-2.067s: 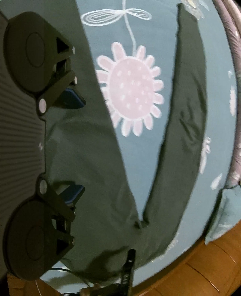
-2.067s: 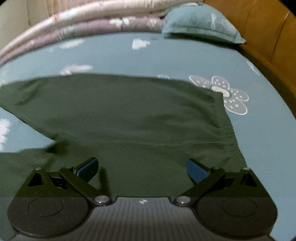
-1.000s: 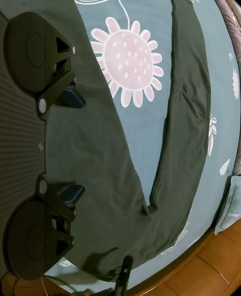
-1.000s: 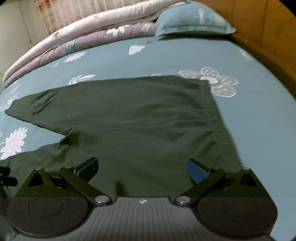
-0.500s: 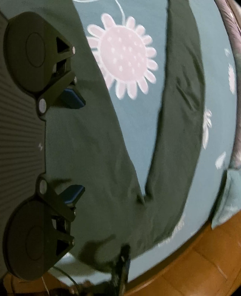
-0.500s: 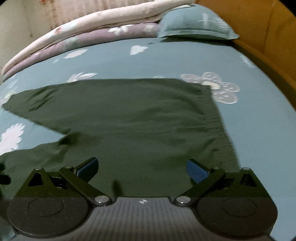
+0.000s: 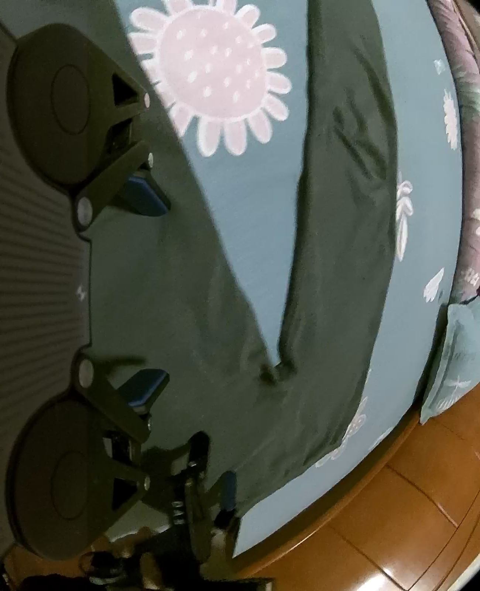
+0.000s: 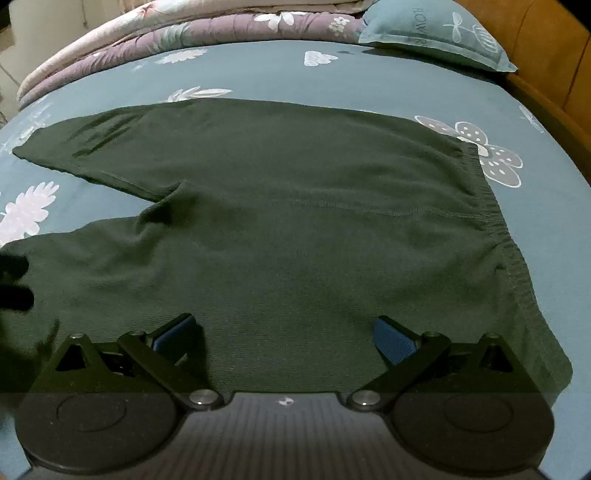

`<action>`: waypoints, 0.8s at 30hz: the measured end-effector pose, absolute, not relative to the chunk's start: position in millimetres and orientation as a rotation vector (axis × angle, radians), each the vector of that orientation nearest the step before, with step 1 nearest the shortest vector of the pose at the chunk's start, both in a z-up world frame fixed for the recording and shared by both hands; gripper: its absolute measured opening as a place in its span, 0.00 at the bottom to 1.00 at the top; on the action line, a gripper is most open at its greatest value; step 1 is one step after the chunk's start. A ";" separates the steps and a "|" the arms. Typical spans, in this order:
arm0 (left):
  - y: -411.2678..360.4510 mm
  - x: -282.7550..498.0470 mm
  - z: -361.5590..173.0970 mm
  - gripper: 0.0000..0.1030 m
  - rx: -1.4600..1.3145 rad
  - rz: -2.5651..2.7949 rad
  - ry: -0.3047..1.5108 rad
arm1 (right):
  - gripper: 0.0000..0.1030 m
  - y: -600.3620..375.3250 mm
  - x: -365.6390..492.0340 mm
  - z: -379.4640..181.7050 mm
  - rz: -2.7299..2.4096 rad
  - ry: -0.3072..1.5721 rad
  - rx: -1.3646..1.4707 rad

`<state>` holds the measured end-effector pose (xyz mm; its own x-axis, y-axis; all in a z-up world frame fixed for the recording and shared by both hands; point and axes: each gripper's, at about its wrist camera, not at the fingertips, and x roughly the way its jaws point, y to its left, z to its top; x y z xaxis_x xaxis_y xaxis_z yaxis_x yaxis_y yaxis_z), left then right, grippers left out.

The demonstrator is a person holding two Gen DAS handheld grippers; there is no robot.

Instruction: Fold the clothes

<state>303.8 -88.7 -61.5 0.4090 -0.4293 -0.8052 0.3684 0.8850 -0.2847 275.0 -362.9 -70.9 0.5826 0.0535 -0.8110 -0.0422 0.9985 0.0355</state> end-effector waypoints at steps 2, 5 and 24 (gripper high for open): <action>-88.9 302.0 -55.0 0.87 -0.067 -0.503 1.017 | 1.00 -360.9 275.4 -71.8 0.046 0.947 -0.001; -88.8 296.7 -50.8 0.87 -0.082 -0.540 1.007 | 1.00 -358.0 274.4 -73.5 0.032 0.939 -0.004; -79.6 258.6 -54.3 0.87 -0.065 -0.660 1.128 | 1.00 -352.0 269.8 -76.5 -0.010 0.913 -0.018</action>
